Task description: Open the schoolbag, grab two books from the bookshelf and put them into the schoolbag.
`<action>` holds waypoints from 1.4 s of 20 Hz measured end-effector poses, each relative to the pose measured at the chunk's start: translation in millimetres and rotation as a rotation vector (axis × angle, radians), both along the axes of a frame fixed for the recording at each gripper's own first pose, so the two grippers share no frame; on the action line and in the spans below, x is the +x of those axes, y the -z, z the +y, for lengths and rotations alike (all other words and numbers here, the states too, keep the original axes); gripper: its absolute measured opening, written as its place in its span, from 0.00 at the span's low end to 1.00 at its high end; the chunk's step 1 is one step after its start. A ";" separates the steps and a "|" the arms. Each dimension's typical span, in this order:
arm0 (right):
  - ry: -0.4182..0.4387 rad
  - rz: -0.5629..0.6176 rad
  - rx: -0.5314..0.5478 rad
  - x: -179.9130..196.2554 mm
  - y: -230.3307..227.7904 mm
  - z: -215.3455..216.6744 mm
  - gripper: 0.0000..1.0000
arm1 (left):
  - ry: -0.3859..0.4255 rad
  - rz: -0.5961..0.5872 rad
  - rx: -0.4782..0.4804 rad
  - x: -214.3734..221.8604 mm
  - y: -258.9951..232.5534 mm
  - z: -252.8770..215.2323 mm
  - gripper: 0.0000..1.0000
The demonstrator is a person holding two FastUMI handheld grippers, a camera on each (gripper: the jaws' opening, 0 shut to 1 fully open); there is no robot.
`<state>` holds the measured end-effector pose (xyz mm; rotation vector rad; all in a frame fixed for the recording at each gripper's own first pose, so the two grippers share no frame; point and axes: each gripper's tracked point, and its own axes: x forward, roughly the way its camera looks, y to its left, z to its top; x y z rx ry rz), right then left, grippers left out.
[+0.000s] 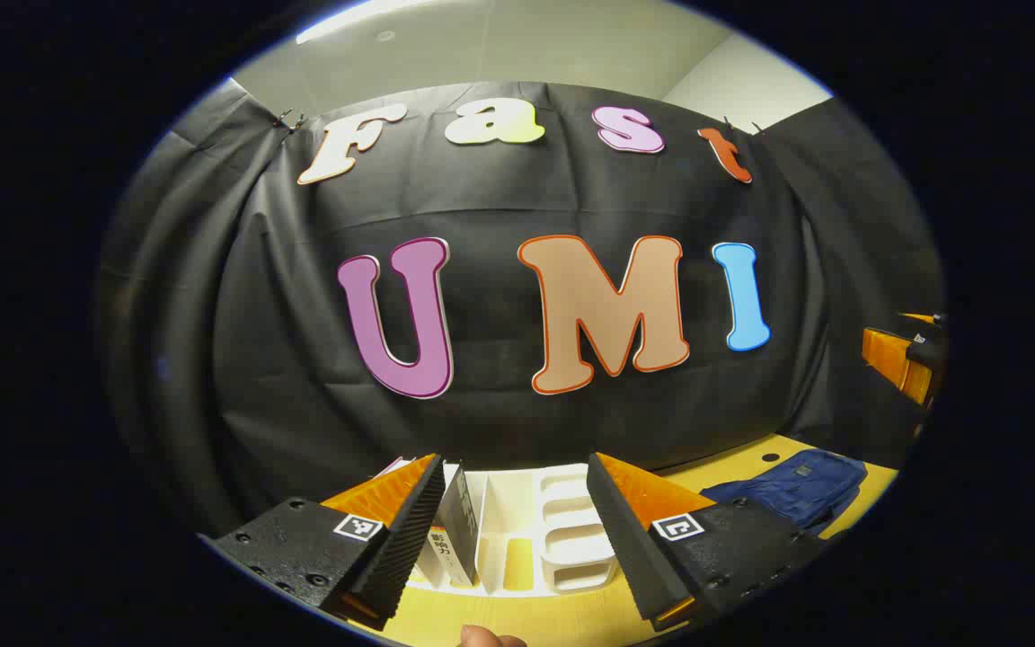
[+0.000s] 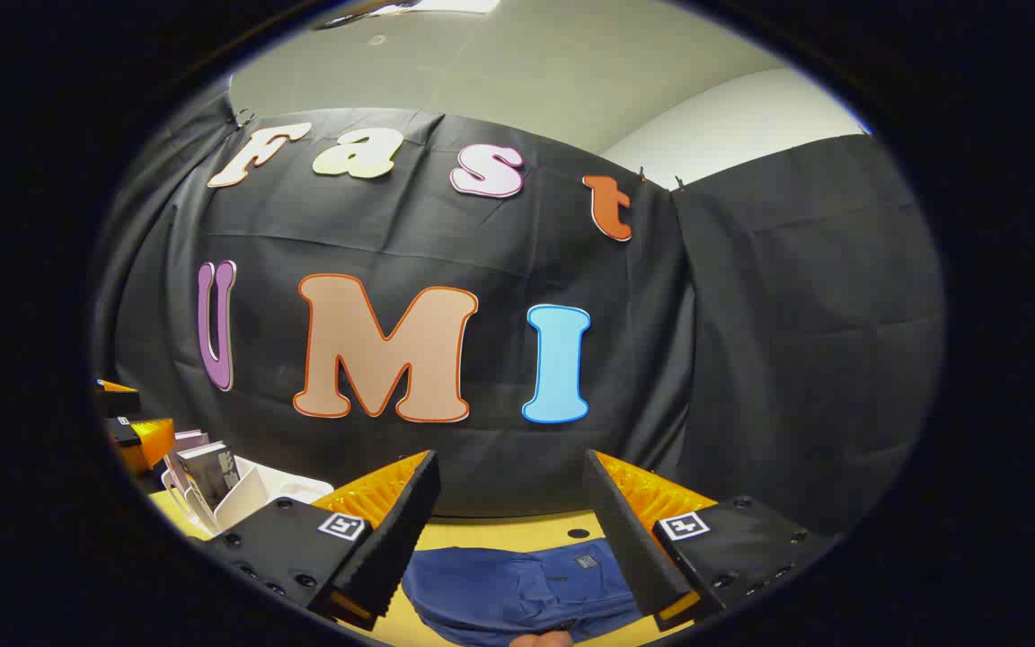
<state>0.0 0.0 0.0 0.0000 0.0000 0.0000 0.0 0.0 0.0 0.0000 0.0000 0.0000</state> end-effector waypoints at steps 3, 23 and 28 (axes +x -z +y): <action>-0.014 0.009 -0.021 3.0 2.9 -2.0 0.99 | 0.004 0.009 0.010 2.2 -0.1 -9.2 0.92; -0.103 0.035 -0.007 15.4 11.0 -10.0 1.00 | -0.032 0.007 0.047 3.8 -4.3 -19.5 0.96; -0.213 0.058 -0.161 22.0 30.1 3.7 0.98 | -0.038 0.011 0.051 2.7 -3.1 -16.5 0.96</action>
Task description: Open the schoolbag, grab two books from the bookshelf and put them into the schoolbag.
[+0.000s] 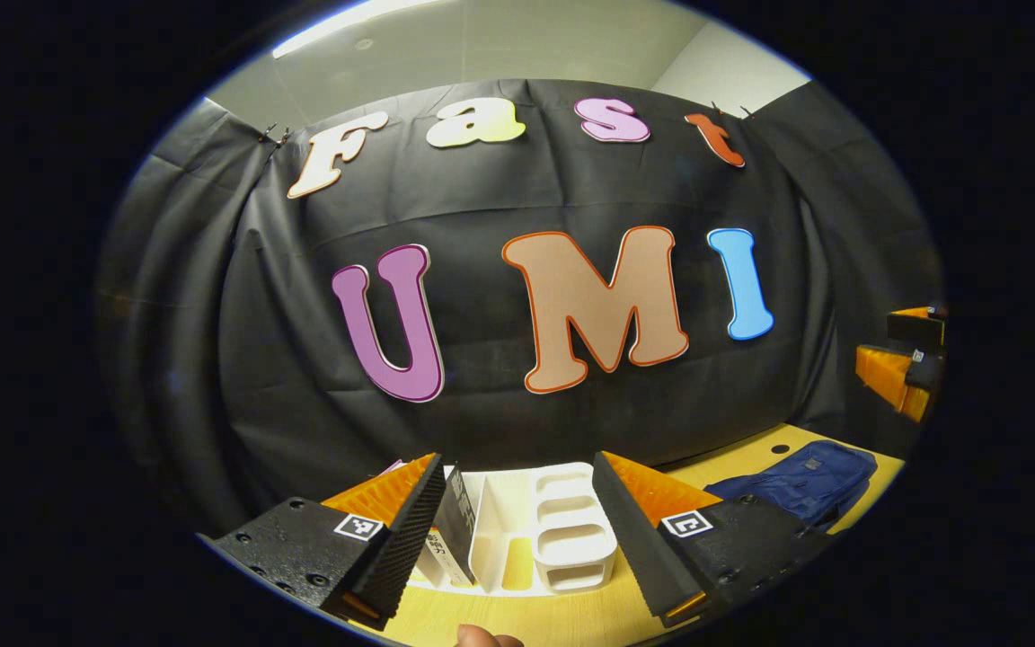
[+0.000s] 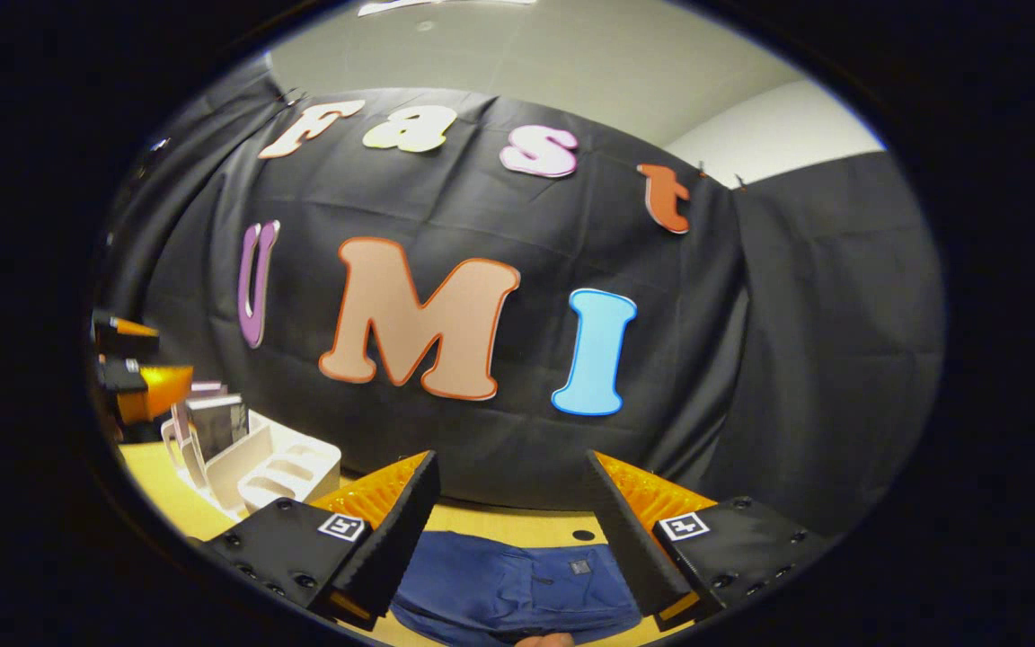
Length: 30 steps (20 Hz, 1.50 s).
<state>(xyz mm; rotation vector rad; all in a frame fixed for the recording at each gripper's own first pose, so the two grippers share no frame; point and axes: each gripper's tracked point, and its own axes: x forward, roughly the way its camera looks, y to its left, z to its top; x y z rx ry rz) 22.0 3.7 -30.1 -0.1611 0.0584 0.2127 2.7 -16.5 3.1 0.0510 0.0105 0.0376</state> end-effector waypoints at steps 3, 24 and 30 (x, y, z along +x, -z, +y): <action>-0.159 0.012 -0.278 0.7 35.4 12.0 0.95 | -0.015 0.021 0.002 -1.9 6.1 5.2 0.99; -0.679 0.138 -1.174 -25.1 318.3 61.6 0.87 | -0.167 0.051 0.042 -21.3 12.4 58.4 0.96; -0.601 0.112 -1.186 -2.9 324.1 61.0 0.86 | -0.192 0.046 0.051 -23.9 9.3 64.0 0.96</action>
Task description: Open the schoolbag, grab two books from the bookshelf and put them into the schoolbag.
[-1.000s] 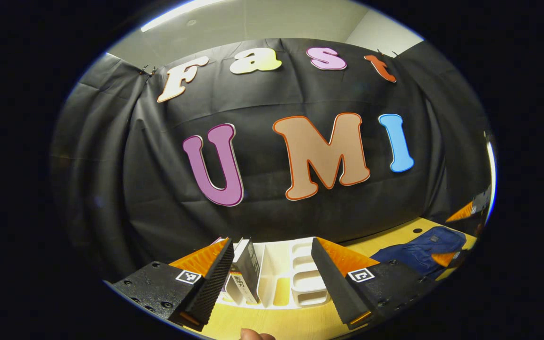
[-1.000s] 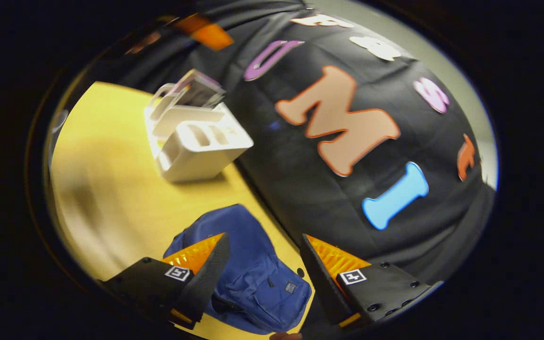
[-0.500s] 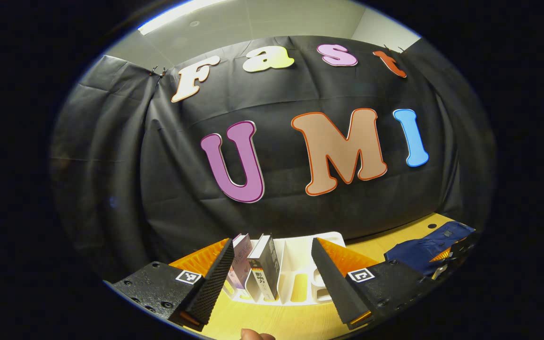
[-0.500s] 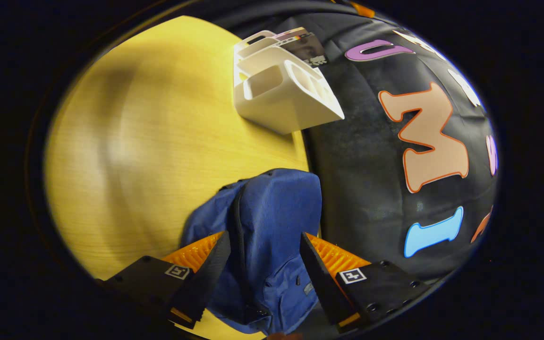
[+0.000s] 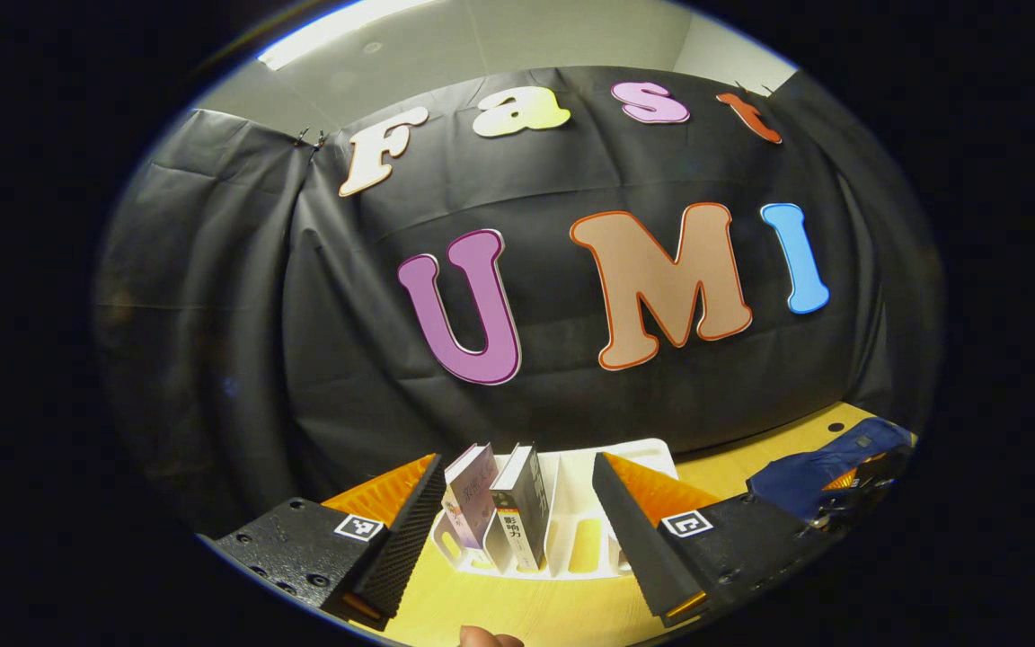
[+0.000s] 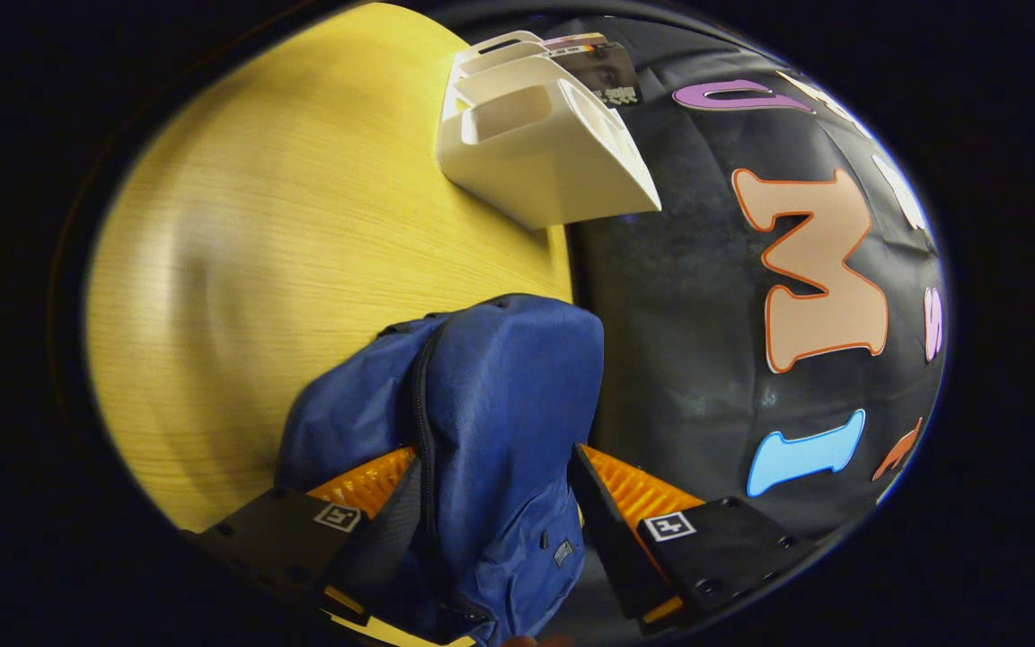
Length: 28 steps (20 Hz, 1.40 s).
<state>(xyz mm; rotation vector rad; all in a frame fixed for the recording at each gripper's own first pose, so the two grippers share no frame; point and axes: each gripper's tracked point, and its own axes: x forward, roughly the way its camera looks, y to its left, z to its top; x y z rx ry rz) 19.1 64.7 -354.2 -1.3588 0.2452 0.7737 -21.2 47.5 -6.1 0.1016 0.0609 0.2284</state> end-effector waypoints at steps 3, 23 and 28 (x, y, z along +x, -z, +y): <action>-0.007 -0.019 -0.005 6.2 5.7 9.3 0.93 | 0.000 -0.001 0.007 0.6 -0.4 0.5 1.00; 0.259 0.306 0.267 27.8 15.8 5.3 0.02 | -0.006 0.020 0.034 16.8 5.8 0.6 0.96; 0.374 0.435 0.436 43.3 -14.6 -4.5 0.05 | 0.012 0.014 0.035 24.9 5.9 -5.4 0.96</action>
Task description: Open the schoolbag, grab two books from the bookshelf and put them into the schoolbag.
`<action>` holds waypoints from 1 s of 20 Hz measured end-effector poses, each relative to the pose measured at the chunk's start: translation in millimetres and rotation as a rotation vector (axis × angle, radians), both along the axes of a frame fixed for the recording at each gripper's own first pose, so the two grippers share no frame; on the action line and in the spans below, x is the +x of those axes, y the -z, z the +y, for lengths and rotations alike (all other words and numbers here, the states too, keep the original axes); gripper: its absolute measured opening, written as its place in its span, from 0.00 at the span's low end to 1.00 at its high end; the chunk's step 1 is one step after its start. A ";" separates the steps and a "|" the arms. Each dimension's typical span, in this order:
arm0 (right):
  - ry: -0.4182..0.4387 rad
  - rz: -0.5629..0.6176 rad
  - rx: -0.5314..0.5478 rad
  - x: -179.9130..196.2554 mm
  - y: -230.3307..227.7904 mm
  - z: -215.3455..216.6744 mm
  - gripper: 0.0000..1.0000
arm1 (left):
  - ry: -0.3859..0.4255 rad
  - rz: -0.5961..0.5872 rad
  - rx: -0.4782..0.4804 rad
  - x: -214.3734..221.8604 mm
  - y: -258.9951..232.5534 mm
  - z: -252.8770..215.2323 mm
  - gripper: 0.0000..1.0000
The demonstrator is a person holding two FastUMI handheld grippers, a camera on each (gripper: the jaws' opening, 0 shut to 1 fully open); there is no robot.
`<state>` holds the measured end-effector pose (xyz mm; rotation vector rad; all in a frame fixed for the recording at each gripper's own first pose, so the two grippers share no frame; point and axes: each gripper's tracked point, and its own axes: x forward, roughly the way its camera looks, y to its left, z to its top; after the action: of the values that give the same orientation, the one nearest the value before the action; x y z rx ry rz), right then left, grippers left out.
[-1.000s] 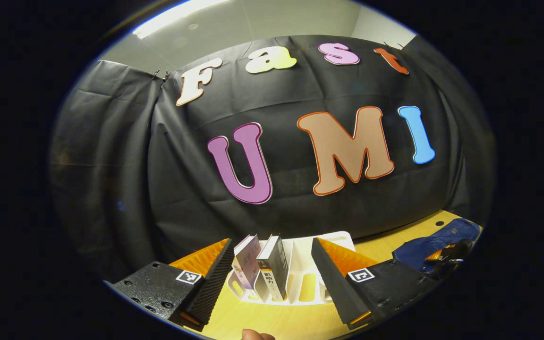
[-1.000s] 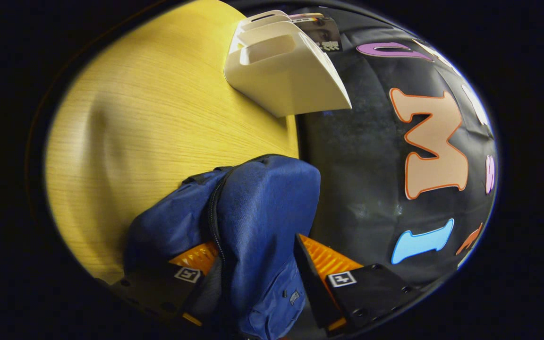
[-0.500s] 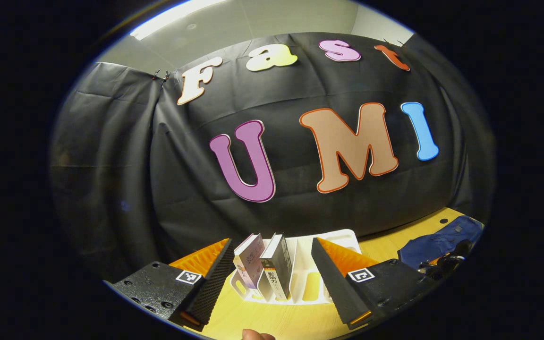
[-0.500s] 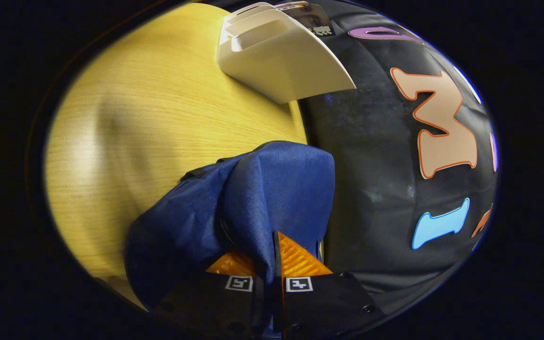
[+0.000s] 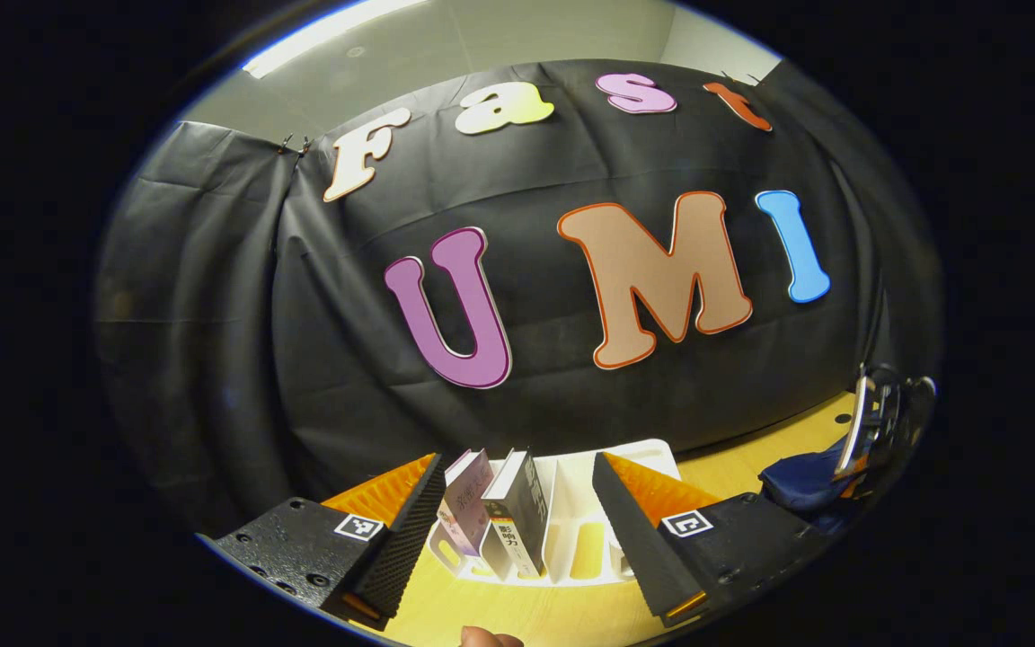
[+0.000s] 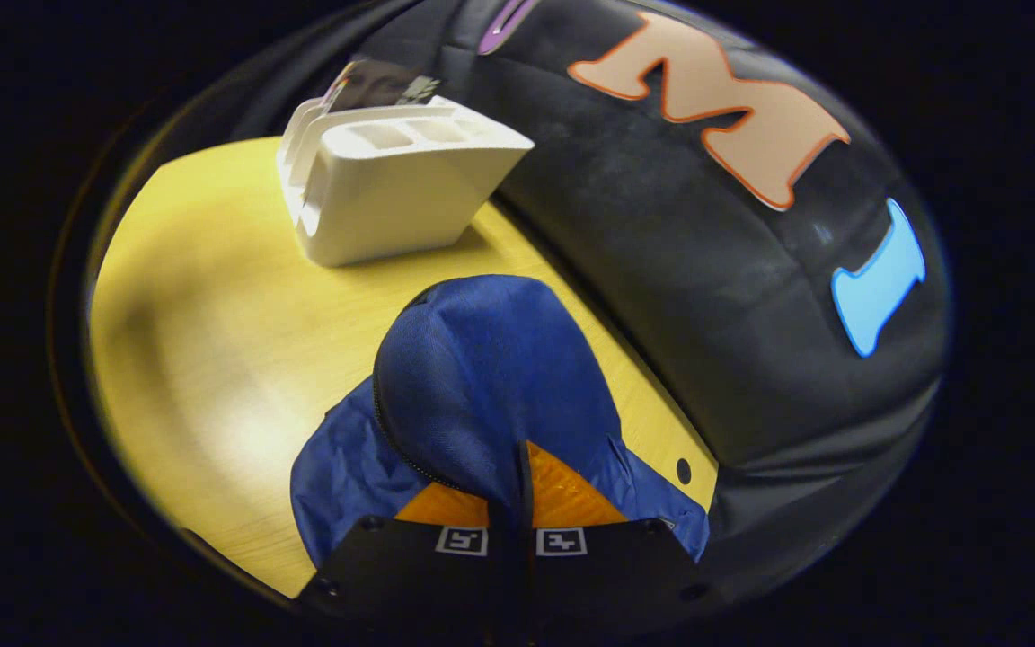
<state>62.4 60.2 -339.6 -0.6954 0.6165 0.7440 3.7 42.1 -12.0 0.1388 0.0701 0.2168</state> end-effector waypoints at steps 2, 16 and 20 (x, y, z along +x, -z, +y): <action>0.095 0.039 0.105 11.0 -20.3 -8.9 0.01 | -0.001 0.002 0.002 4.0 2.2 0.9 0.96; 0.832 0.399 1.069 59.5 -77.9 -97.1 0.05 | 0.001 0.013 0.020 37.9 12.0 15.1 1.00; 1.015 0.441 1.222 66.0 -66.5 -112.4 0.05 | 0.008 0.096 -0.068 61.9 39.9 28.3 1.00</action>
<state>128.4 -52.3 -273.0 0.9043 0.6701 0.1815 65.6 70.5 -51.9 0.0815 0.1719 0.1999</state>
